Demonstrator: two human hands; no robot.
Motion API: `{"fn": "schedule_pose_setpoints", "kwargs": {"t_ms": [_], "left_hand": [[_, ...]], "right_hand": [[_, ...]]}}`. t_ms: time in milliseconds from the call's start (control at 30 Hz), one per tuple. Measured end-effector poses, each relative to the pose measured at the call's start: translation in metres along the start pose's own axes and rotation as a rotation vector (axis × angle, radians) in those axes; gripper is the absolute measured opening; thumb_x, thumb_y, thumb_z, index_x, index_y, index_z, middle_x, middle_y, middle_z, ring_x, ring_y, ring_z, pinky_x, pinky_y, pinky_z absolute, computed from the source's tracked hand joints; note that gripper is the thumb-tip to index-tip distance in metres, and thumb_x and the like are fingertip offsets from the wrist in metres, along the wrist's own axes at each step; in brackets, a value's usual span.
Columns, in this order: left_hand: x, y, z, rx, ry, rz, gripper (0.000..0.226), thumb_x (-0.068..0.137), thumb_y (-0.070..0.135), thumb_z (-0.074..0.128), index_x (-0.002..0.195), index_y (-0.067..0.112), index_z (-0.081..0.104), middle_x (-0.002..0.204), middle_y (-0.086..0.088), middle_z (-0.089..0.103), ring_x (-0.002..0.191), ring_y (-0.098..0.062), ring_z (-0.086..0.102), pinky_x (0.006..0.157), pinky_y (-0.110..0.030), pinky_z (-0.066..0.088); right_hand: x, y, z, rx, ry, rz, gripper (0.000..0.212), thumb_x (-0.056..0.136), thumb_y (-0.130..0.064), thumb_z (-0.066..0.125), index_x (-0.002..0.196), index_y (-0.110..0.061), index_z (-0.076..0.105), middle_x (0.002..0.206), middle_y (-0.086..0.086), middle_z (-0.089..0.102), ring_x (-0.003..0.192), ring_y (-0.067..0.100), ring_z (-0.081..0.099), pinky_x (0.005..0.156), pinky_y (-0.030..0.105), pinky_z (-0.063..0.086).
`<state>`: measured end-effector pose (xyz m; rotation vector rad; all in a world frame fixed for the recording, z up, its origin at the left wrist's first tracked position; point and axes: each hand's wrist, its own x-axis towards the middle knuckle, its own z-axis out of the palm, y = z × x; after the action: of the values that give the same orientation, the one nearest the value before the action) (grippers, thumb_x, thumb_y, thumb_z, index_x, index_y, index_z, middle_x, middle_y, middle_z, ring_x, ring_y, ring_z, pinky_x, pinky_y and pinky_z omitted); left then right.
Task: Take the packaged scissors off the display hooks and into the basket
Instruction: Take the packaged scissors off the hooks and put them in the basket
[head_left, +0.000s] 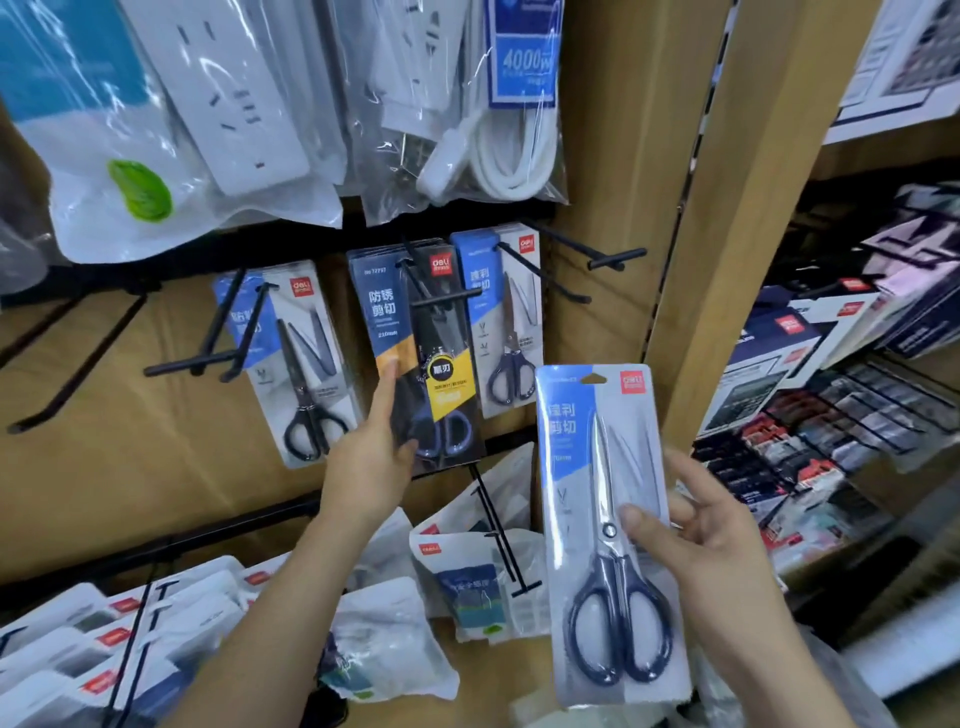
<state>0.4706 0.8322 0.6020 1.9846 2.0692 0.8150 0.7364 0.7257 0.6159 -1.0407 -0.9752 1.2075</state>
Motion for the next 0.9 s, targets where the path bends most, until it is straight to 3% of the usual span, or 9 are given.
{"fn": "schedule_pose_setpoints", "kwargs": {"t_ms": [133, 200, 300, 433, 567, 633, 700, 800, 900], "left_hand": [[-0.021, 0.018, -0.016, 0.022, 0.115, 0.034, 0.042, 0.098, 0.017, 0.050, 0.139, 0.023, 0.052, 0.107, -0.007, 0.071, 0.088, -0.030, 0.066, 0.069, -0.039, 0.052], [-0.039, 0.044, -0.022, -0.264, 0.046, 0.047, 0.026, 0.102, 0.025, 0.050, 0.121, 0.022, 0.067, 0.098, 0.006, 0.074, 0.085, -0.017, 0.067, 0.071, -0.033, 0.052], [-0.058, 0.085, -0.029, -0.852, -0.179, -0.009, 0.025, 0.102, 0.031, 0.048, 0.120, 0.027, 0.064, 0.079, 0.010, 0.072, 0.070, -0.010, 0.064, 0.058, -0.027, 0.052], [-0.067, 0.105, -0.046, -1.106, -0.247, 0.008, 0.034, 0.090, 0.046, 0.045, 0.107, 0.029, 0.070, 0.083, -0.004, 0.073, 0.068, -0.014, 0.063, 0.050, -0.023, 0.050], [-0.064, 0.118, -0.054, -1.024, -0.242, 0.125, 0.025, 0.084, 0.040, 0.056, 0.097, 0.024, 0.069, 0.083, -0.002, 0.075, 0.072, -0.017, 0.068, 0.054, -0.025, 0.055], [-0.056, 0.126, -0.049, -0.967, -0.167, 0.137, 0.010, 0.092, 0.029, 0.059, 0.091, 0.023, 0.068, 0.087, -0.006, 0.076, 0.082, -0.027, 0.072, 0.066, -0.042, 0.060], [-0.048, 0.132, -0.045, -0.948, -0.071, 0.153, 0.012, 0.097, 0.020, 0.058, 0.090, 0.020, 0.067, 0.087, -0.014, 0.074, 0.083, -0.036, 0.070, 0.073, -0.053, 0.056], [-0.034, 0.141, -0.043, -0.911, 0.046, 0.204, 0.016, 0.100, 0.023, 0.056, 0.088, 0.017, 0.064, 0.082, -0.029, 0.064, 0.067, -0.041, 0.059, 0.060, -0.050, 0.050], [-0.021, 0.150, -0.041, -0.849, 0.084, 0.253, 0.019, 0.100, 0.027, 0.056, 0.085, 0.018, 0.061, 0.078, -0.032, 0.058, 0.061, -0.042, 0.051, 0.055, -0.050, 0.043]], "right_hand": [[0.000, 0.006, 0.003, -0.002, 0.026, -0.015, 0.024, 0.082, -0.002, 0.064, 0.105, -0.003, 0.069, 0.089, 0.015, 0.077, 0.072, 0.019, 0.074, 0.060, 0.023, 0.058], [-0.001, 0.009, 0.009, -0.024, 0.020, -0.036, 0.019, 0.081, -0.022, 0.070, 0.094, -0.009, 0.073, 0.084, 0.015, 0.077, 0.068, 0.018, 0.071, 0.061, 0.026, 0.057], [-0.002, 0.010, 0.014, -0.104, -0.028, -0.073, 0.040, 0.073, -0.056, 0.078, 0.093, -0.021, 0.074, 0.074, 0.016, 0.073, 0.065, 0.020, 0.064, 0.064, 0.031, 0.052], [-0.002, 0.007, 0.012, -0.073, -0.047, -0.102, 0.017, 0.085, -0.041, 0.072, 0.091, -0.025, 0.074, 0.073, 0.015, 0.074, 0.063, 0.020, 0.065, 0.061, 0.028, 0.053], [-0.004, 0.004, 0.008, -0.083, -0.055, -0.123, 0.049, 0.068, -0.068, 0.073, 0.094, -0.026, 0.073, 0.078, 0.024, 0.070, 0.066, 0.025, 0.061, 0.064, 0.037, 0.051], [-0.003, 0.004, 0.005, -0.121, -0.044, -0.118, 0.042, 0.076, -0.065, 0.066, 0.089, -0.025, 0.072, 0.074, 0.026, 0.063, 0.068, 0.022, 0.055, 0.065, 0.034, 0.046], [-0.002, 0.003, -0.002, -0.196, -0.075, -0.075, 0.038, 0.086, -0.062, 0.057, 0.085, -0.027, 0.071, 0.072, 0.012, 0.064, 0.070, 0.016, 0.057, 0.065, 0.025, 0.046], [-0.004, 0.005, -0.017, -0.241, -0.182, 0.092, 0.033, 0.090, -0.048, 0.046, 0.093, -0.035, 0.075, 0.086, -0.008, 0.077, 0.080, 0.008, 0.072, 0.067, 0.015, 0.052], [-0.007, 0.004, -0.026, -0.264, -0.225, 0.265, 0.034, 0.093, -0.045, 0.043, 0.105, -0.028, 0.069, 0.077, 0.004, 0.077, 0.064, 0.025, 0.073, 0.057, 0.032, 0.059]]}}
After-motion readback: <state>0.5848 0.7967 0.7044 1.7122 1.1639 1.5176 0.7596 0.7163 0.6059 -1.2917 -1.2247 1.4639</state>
